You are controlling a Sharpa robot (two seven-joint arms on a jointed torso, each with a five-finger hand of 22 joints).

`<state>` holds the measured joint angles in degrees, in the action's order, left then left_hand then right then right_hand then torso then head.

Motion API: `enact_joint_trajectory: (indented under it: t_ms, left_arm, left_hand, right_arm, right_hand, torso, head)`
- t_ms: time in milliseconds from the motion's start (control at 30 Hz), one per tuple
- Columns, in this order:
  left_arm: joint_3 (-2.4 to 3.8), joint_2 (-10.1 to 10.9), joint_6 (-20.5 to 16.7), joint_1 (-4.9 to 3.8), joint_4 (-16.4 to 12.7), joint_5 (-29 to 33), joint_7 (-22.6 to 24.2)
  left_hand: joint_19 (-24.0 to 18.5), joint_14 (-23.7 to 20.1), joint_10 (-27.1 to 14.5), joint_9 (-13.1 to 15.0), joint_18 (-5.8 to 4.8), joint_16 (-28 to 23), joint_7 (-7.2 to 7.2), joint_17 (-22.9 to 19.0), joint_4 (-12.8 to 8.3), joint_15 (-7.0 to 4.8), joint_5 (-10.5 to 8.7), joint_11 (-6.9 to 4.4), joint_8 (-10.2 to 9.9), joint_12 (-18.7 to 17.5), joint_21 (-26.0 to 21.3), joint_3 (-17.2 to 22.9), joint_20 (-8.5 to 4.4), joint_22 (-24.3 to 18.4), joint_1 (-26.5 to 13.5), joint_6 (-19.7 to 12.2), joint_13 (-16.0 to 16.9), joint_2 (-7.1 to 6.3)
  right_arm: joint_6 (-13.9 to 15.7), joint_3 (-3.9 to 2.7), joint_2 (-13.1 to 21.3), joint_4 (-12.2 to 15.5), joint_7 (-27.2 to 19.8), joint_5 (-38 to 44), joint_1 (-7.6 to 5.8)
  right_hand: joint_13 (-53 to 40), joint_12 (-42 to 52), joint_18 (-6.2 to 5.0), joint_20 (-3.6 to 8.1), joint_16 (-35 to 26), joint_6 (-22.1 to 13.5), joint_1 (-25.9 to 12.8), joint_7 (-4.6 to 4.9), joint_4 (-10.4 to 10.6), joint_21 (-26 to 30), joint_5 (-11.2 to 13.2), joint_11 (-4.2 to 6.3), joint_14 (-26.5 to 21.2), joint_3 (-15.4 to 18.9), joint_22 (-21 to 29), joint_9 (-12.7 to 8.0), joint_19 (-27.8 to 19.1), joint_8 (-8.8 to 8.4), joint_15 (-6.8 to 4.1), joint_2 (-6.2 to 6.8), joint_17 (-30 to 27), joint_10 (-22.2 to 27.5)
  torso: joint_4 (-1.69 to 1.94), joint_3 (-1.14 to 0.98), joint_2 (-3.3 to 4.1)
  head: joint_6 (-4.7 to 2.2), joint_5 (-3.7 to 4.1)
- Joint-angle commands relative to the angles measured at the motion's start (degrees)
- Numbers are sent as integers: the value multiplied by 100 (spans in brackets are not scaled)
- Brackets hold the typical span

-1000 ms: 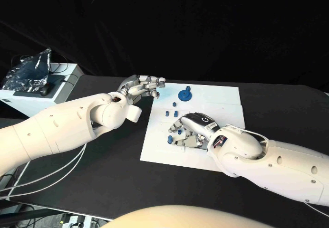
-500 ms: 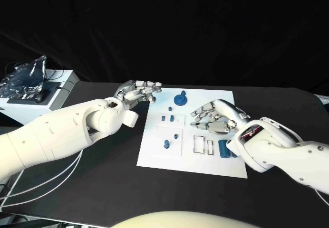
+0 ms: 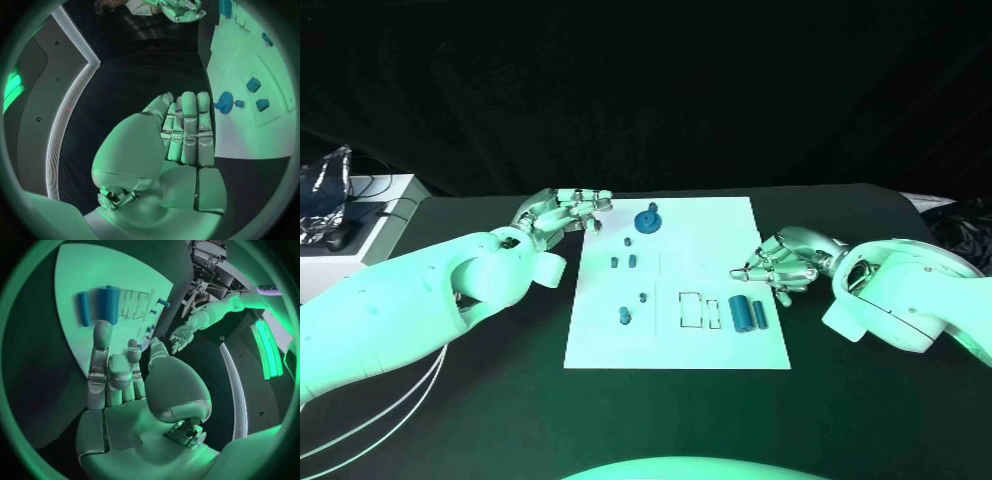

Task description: Assemble the parts on the task board

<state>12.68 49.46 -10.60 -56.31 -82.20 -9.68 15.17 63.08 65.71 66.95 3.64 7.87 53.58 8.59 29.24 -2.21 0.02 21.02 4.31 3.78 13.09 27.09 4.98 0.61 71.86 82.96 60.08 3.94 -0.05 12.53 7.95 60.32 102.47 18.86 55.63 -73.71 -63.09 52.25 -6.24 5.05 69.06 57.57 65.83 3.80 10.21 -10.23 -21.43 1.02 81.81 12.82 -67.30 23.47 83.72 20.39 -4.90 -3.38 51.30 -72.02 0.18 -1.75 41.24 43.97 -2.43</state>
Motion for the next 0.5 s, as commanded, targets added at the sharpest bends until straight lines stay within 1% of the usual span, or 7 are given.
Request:
enact_joint_trajectory:
  t_ms: [33,67,100,167,333,433,500]
  left_arm:
    - [5,-24,106,21,8,1,67]
    - [5,-27,109,27,12,2,67]
    - [5,-31,111,31,15,2,66]
    - [5,-39,117,41,20,2,66]
    - [5,-50,124,53,29,2,65]
    - [5,-56,126,57,36,2,64]
    - [5,-57,127,58,37,2,63]
  left_hand:
    - [24,-5,-35,9,-11,-25,-23,1,5,28,9,-2,9,-3,-38,-25,14,-2,-37,-22,-4,4]
    - [24,-5,-35,9,-11,-25,-23,1,5,28,9,-2,9,-3,-38,-25,14,-2,-37,-22,-4,4]
    - [24,-5,-35,9,-11,-25,-23,1,5,28,9,-2,9,-3,-38,-25,14,-2,-37,-22,-4,4]
    - [24,-5,-35,9,-11,-25,-23,1,5,28,9,-2,9,-3,-38,-25,14,-2,-37,-22,-4,4]
    - [24,-5,-35,9,-11,-25,-23,1,5,28,9,-2,9,-3,-38,-25,14,-2,-37,-22,-4,4]
    - [29,-6,-36,8,-10,-23,-24,1,11,28,9,-3,8,0,-45,-26,15,-1,-33,-21,-4,5]
    - [33,-6,-36,8,-9,-21,-24,1,16,28,9,-4,7,3,-51,-26,16,0,-29,-21,-4,6]
  right_arm:
    - [-698,25,87,93,1016,107,-17]
    - [-731,36,108,112,1121,169,-21]
    - [-753,46,121,125,1201,217,-24]
    - [-784,71,140,150,1379,325,-28]
    - [-778,118,121,170,1640,460,-32]
    - [-787,144,62,165,1737,552,-31]
    - [-775,155,24,170,1774,613,-27]
  right_hand:
    - [-358,89,25,58,86,33,21,-30,153,-141,43,34,55,158,-52,208,245,-75,-6,-45,161,-161]
    - [-444,84,29,61,104,44,16,-38,186,-213,38,40,63,187,-76,286,247,-91,-9,-25,205,-199]
    - [-585,47,40,64,107,50,19,-55,208,-265,31,39,67,193,-97,469,245,-116,-18,-22,248,-268]
    - [-673,17,41,72,118,83,-24,-69,235,-324,12,58,75,216,-115,600,250,-135,-24,23,290,-302]
    - [-786,53,59,85,159,111,-148,-92,280,-436,-114,74,83,232,-154,792,253,-149,-33,88,374,-365]
    - [-852,68,69,94,179,131,-215,-101,283,-496,-183,91,87,224,-185,906,254,-168,-37,99,411,-394]
    - [-858,74,69,93,180,137,-221,-109,286,-505,-204,85,88,224,-188,913,254,-167,-41,98,415,-398]
  torso:
    - [-66,6,-45]
    - [-71,7,-48]
    - [-82,7,-52]
    - [-93,6,-58]
    - [-115,20,-69]
    - [-119,28,-72]
    - [-116,28,-71]
  head:
    - [-6,93]
    - [-3,97]
    - [1,100]
    - [9,100]
    - [28,110]
    - [35,97]
    - [36,94]
